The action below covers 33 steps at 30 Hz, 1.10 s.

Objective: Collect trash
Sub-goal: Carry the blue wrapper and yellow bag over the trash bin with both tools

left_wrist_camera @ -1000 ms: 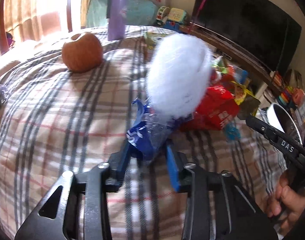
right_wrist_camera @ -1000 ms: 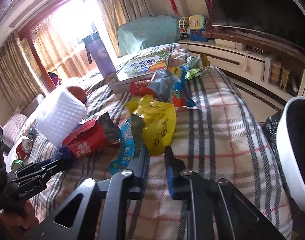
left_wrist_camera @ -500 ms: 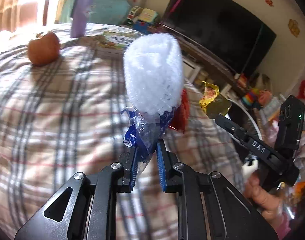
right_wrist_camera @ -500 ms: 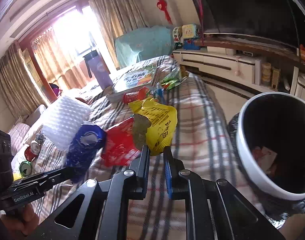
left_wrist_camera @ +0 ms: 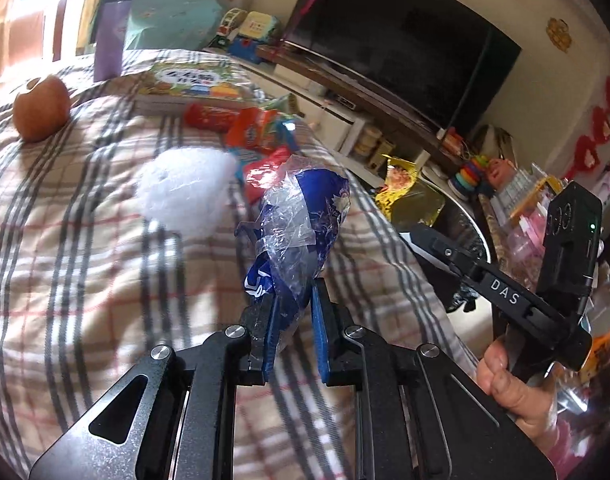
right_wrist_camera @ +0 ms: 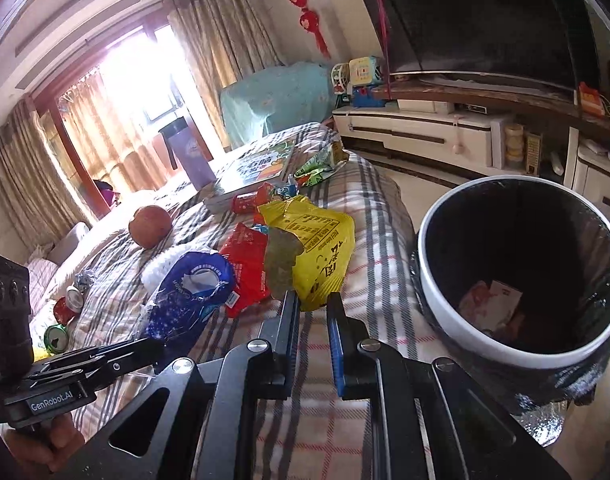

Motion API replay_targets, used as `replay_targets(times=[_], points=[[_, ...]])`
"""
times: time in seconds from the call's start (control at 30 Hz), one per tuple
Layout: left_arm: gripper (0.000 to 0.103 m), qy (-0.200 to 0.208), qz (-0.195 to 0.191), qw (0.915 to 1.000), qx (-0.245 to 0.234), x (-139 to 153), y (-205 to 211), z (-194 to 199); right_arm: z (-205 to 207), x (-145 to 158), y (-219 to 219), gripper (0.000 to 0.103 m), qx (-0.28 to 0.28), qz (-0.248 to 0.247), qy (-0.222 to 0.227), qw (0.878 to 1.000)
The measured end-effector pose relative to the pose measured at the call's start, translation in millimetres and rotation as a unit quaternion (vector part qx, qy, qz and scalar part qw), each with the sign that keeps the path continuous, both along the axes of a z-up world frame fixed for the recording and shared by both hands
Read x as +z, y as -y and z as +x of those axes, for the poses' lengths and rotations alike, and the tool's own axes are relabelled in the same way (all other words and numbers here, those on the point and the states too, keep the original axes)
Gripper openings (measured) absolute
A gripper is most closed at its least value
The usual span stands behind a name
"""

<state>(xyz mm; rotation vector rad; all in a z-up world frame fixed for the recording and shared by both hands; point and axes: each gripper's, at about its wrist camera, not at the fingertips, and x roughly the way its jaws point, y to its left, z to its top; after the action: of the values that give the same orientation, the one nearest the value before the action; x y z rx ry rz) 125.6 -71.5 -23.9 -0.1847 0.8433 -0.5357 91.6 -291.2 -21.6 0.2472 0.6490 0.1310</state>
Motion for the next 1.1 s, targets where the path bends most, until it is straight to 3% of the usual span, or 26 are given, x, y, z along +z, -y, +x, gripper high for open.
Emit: replay_targets(times=[1.1], points=[[0.014, 0.027, 0.036, 0.9922, -0.116, 18.8, 147.5, 8.0, -50.6, 9.3, 121.0, 0.014, -0.113, -0.002, -0.002, 0.994]])
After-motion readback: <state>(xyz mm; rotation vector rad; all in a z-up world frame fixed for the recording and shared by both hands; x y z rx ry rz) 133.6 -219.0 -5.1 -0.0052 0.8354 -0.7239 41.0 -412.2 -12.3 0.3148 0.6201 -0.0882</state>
